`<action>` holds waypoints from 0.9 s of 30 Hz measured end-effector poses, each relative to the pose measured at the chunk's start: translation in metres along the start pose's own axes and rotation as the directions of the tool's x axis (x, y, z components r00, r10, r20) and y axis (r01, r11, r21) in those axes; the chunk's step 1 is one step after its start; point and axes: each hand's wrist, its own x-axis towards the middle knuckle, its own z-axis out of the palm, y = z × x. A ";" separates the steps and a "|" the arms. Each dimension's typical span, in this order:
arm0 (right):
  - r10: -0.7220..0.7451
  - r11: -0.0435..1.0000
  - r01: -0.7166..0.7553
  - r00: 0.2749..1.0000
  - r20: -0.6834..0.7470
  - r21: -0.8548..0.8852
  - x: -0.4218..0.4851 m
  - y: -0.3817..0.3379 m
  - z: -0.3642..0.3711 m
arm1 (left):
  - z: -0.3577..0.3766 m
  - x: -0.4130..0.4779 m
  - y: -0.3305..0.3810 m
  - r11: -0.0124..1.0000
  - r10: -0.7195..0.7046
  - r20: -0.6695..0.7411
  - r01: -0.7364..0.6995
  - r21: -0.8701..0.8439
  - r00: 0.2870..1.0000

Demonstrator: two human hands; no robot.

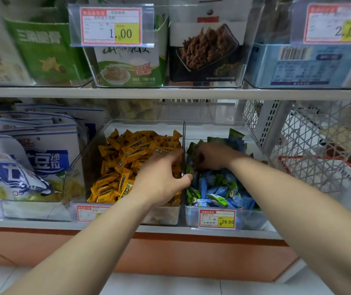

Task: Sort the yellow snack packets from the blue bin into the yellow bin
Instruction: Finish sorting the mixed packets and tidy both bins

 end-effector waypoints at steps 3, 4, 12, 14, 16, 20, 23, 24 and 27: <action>0.021 0.986 -0.001 0.993 -0.118 0.167 -0.011 0.004 -0.012 | -0.001 0.001 -0.001 1.000 0.005 0.017 -0.005 -0.008 1.000; 0.053 0.971 -0.008 0.982 -0.181 0.241 -0.019 0.006 -0.018 | -0.002 0.002 -0.001 1.000 0.004 0.031 -0.004 -0.012 1.000; 0.275 0.406 0.212 0.899 -0.340 0.889 -0.108 -0.017 -0.048 | -0.004 0.008 0.033 0.987 0.138 -0.127 -0.147 -0.066 0.982; 0.270 0.285 0.244 0.907 -0.322 0.927 -0.122 -0.022 -0.046 | -0.007 0.008 0.042 0.969 0.172 -0.161 -0.196 -0.150 0.972; 0.291 0.336 0.239 0.893 -0.342 0.911 -0.134 -0.018 -0.040 | -0.015 0.011 0.038 0.982 0.131 -0.236 -0.158 -0.099 0.963; 0.371 0.777 0.015 0.797 -0.477 0.629 -0.153 0.023 -0.031 | -0.038 0.016 -0.001 0.976 -0.056 -0.296 0.115 0.187 0.954; 0.474 0.790 -0.150 0.764 -0.438 0.594 -0.156 0.053 -0.023 | -0.051 0.017 -0.016 0.945 -0.193 -0.245 0.248 0.216 0.950; 0.488 0.786 -0.189 0.773 -0.404 0.589 -0.156 0.059 -0.020 | -0.051 0.017 -0.012 0.953 -0.189 -0.249 0.238 0.188 0.950; 0.481 0.751 -0.213 0.825 -0.297 0.625 -0.157 0.070 -0.008 | -0.033 0.023 0.020 0.988 -0.062 -0.228 0.093 0.125 0.972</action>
